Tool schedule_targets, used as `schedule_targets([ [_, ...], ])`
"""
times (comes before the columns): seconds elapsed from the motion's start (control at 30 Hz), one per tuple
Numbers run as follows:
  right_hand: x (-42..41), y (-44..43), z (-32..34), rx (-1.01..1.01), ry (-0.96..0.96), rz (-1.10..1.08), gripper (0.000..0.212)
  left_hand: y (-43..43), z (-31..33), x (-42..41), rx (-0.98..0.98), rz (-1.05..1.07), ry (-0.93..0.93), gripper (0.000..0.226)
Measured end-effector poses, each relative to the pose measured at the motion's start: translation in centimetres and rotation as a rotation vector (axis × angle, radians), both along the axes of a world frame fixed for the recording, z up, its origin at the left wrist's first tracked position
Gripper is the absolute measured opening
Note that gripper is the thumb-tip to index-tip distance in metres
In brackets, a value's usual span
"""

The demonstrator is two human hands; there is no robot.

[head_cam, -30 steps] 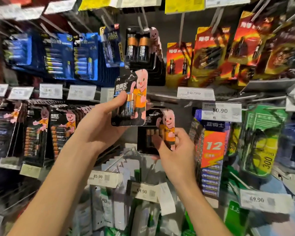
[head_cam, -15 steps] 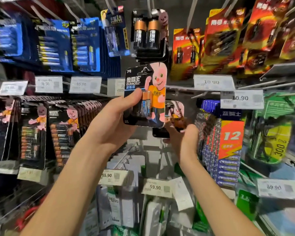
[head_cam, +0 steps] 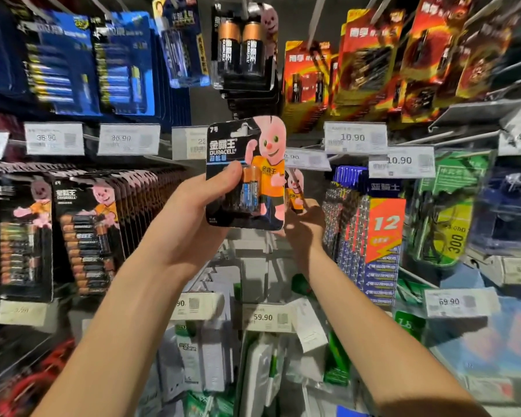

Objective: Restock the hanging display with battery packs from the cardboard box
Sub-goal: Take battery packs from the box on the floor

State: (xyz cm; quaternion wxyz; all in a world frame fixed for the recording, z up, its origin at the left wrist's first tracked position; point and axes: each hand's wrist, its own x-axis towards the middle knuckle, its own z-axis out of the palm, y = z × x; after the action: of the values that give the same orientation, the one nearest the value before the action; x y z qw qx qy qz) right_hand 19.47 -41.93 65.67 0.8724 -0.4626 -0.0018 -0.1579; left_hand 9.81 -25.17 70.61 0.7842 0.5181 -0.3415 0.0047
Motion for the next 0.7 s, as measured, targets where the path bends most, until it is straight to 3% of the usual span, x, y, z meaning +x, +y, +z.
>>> schedule_targets([
  [0.07,-0.5,0.2,0.1,0.06,0.026,-0.055,0.024,0.5,-0.5,0.1,0.029,0.016,-0.006,0.031],
  [0.13,-0.9,0.3,-0.1,-0.075,0.082,-0.136,0.004,1.1,-1.3,0.3,0.064,0.035,0.0,0.036],
  [0.23,-2.2,0.5,-1.7,-0.502,0.197,-0.307,0.038,1.8,-3.1,0.9,0.129,0.112,0.05,0.036],
  [0.3,-4.0,0.2,-2.4,-0.556,0.212,-0.3,0.061,2.2,-4.6,1.1,0.165,0.17,0.096,0.034],
  [0.37,-6.2,-0.2,-2.9,-0.531,0.122,-0.258,0.07,2.3,-5.9,1.3,0.182,0.211,0.149,0.034],
  [0.47,-9.6,-0.2,-3.1,-0.515,-0.061,-0.222,0.053,1.7,-7.2,1.6,0.21,0.254,0.18,0.035],
  [0.6,-12.4,0.5,-3.4,-0.622,-0.229,0.028,0.024,-0.5,-7.4,2.0,0.204,0.271,0.153,0.025],
  [0.7,-12.2,0.9,-3.9,-0.655,-0.276,-0.077,0.022,-2.5,-6.8,1.9,0.233,0.236,0.121,0.023],
])
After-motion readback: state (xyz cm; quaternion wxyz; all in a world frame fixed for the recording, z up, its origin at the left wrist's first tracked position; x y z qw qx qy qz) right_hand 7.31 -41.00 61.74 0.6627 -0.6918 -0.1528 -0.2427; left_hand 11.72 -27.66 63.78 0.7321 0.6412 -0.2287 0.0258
